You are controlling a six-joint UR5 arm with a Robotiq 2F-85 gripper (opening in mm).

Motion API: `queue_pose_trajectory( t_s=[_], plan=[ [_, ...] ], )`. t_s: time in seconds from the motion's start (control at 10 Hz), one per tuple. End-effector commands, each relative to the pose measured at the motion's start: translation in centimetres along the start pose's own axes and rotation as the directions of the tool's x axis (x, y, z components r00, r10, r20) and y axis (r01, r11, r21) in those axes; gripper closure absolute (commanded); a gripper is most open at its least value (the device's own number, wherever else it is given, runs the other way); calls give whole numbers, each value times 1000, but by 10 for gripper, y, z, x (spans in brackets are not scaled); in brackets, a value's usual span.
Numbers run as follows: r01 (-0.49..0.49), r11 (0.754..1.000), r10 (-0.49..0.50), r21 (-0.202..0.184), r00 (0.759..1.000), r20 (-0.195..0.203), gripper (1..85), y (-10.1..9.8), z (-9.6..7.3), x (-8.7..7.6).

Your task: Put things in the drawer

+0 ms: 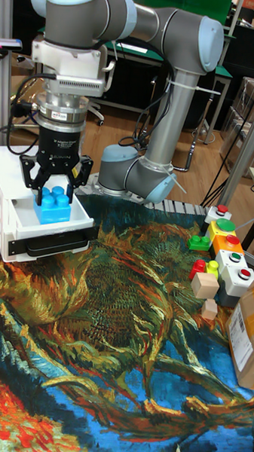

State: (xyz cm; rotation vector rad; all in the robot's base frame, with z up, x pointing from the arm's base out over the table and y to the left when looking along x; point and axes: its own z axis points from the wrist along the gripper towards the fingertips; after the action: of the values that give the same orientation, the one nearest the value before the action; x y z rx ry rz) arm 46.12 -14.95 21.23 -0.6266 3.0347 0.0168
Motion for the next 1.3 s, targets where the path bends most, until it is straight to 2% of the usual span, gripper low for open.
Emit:
queue_pose_trajectory(
  t_s=[0.0,0.5,1.2],
  plan=[
    [-2,1000,2,-7,1000,17,843,0,5,5],
    [-1,1000,3,-22,999,47,843,-1,17,-3],
    [-14,1000,15,-24,999,41,833,4,43,-4]
  ],
)
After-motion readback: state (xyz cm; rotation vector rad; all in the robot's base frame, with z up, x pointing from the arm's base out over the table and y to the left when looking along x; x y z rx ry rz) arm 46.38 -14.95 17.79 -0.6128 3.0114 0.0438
